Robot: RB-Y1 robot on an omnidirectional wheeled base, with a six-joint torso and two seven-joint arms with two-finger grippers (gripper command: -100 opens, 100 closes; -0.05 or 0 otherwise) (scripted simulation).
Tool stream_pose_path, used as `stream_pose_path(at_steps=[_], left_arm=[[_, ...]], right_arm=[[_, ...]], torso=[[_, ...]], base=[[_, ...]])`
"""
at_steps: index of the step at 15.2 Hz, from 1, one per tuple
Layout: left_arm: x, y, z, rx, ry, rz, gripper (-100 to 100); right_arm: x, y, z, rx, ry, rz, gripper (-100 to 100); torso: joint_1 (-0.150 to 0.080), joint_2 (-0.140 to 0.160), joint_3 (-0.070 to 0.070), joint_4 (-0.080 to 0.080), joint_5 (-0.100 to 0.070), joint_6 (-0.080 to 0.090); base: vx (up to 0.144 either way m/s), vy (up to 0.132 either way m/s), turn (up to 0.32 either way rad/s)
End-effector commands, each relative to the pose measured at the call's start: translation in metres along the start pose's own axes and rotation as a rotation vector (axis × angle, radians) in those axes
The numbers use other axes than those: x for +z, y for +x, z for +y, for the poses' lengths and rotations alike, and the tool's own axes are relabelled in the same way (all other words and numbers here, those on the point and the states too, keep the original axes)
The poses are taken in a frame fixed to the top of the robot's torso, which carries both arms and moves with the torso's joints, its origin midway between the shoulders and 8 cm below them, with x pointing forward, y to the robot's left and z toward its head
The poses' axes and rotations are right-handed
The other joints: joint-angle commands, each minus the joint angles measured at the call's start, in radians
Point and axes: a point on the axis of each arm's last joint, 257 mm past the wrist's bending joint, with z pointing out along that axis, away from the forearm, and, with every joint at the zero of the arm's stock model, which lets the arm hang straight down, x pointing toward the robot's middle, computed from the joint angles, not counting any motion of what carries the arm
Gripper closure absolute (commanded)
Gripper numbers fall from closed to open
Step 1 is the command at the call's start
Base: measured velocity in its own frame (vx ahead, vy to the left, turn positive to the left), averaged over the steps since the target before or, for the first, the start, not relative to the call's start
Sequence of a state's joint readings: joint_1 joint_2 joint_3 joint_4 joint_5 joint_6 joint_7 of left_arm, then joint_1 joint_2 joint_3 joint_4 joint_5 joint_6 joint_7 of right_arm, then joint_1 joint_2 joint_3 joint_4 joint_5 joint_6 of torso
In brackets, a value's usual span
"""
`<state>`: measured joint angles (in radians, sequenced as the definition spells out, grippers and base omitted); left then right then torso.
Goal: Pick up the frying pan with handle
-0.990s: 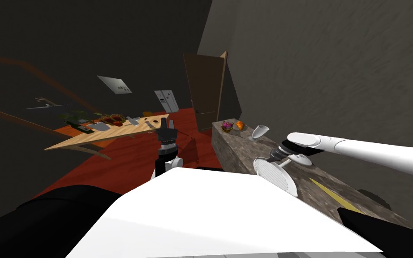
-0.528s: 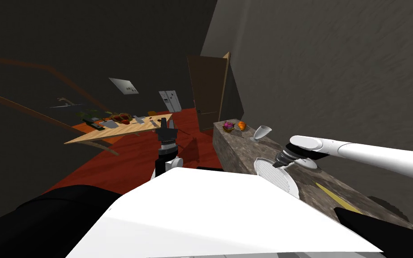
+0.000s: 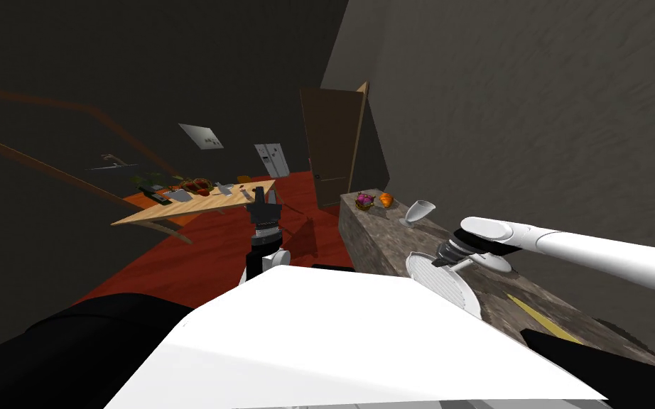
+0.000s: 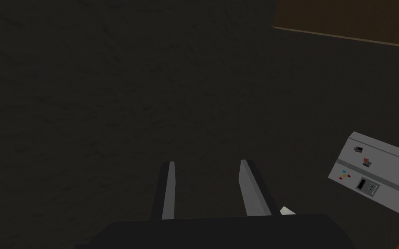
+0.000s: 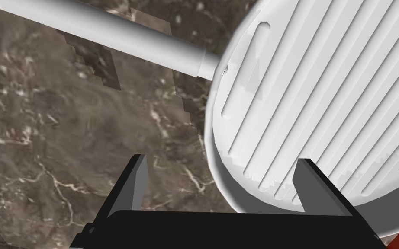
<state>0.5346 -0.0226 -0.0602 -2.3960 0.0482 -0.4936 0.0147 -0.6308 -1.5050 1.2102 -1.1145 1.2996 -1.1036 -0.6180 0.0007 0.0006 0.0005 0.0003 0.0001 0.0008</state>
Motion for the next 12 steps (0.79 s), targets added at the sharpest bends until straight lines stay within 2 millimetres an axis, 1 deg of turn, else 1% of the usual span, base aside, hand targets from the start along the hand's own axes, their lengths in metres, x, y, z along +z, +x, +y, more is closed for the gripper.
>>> stream_pose_path(at_steps=[1,2,4,6,7,9,10,12], left_arm=[[0.000,0.000,0.000,0.000,0.000,0.000,0],[0.000,0.000,0.000,0.000,0.000,0.000,0],[0.000,0.000,0.000,0.000,0.000,0.000,0],[0.000,0.000,0.000,0.000,0.000,0.000,0],[0.000,0.000,0.000,0.000,0.000,0.000,0],[0.000,0.000,0.000,0.000,0.000,0.000,0],[0.000,0.000,0.000,0.000,0.000,0.000,0],[0.000,0.000,0.000,0.000,0.000,0.000,0]], right_arm=[[0.009,0.013,0.002,-0.016,-0.010,0.032,-100],[0.009,0.013,0.002,-0.009,-0.011,0.024,-100],[0.011,0.015,0.004,0.004,-0.015,0.011,-100],[0.002,0.000,-0.003,0.005,0.003,-0.027,-100],[0.015,0.022,0.003,-0.008,-0.016,0.025,-100],[0.017,0.025,0.005,0.007,-0.021,0.015,-100],[0.017,0.025,0.005,0.014,-0.021,0.006,-100],[0.007,0.011,-0.003,0.016,-0.001,-0.032,-100]], torso=[[0.000,0.000,0.000,0.000,0.000,0.000],[0.000,0.000,0.000,0.000,0.000,-0.001],[0.001,0.000,0.000,0.000,0.000,0.000],[0.000,0.000,0.000,0.000,0.000,0.000],[0.000,0.000,0.000,0.000,0.000,0.000],[0.001,0.000,0.000,0.000,0.000,0.000],[0.001,0.000,0.000,0.000,0.000,0.000],[0.000,0.000,0.000,0.000,0.000,0.000]], base=[[0.001,0.015,0.136],[0.002,0.023,0.168],[0.005,0.014,0.027],[0.001,0.004,-0.021],[0.003,0.017,0.133],[0.006,0.019,0.112],[0.002,0.010,-0.001],[-0.001,0.005,-0.019]])
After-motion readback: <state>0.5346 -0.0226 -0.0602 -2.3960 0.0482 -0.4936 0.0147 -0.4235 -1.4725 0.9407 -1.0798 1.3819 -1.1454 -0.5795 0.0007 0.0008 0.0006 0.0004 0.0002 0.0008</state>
